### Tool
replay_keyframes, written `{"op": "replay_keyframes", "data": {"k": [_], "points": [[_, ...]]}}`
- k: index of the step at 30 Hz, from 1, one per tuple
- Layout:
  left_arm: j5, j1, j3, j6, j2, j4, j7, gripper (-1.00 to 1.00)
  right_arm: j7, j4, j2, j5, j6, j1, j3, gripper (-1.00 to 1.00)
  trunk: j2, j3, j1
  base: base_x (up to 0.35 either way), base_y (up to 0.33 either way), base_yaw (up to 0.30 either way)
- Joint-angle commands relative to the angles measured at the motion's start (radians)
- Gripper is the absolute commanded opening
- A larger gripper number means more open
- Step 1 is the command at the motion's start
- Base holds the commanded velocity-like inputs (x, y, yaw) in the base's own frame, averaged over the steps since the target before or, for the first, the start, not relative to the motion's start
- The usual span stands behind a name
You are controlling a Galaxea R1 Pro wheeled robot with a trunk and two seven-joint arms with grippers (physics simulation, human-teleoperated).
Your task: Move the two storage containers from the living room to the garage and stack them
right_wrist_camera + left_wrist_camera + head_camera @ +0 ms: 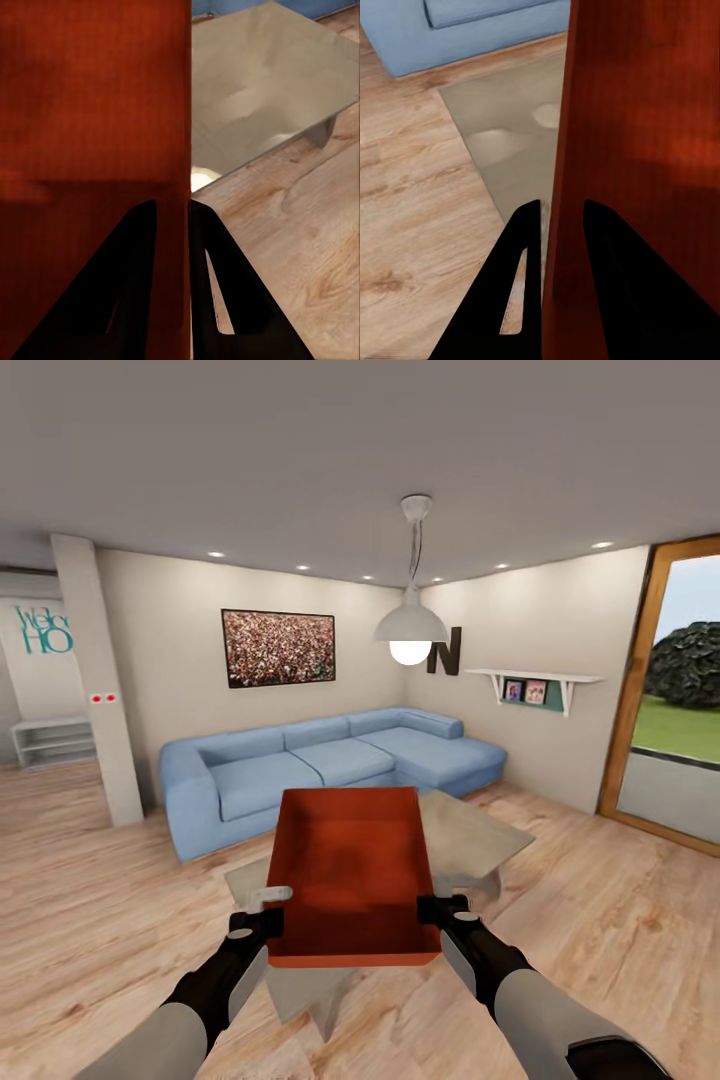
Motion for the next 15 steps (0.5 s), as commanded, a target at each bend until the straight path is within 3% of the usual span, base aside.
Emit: {"op": "replay_keyframes", "data": {"k": [1,15], "points": [[0.0,-0.001,0.07,0.007,0.013,-0.001,0.015,-1.0,-0.006,-0.004,-0.002,0.005,0.006,0.0,0.007,-1.0,-0.001,0.0,0.0,0.0,0.0,0.28],[0.0,-0.001,0.071,0.007,0.012,-0.001,0.016,-1.0,-0.006,-0.004,-0.002,0.005,0.006,0.0,0.007,-1.0,-0.001,0.0,0.0,0.0,0.0,0.28]]}}
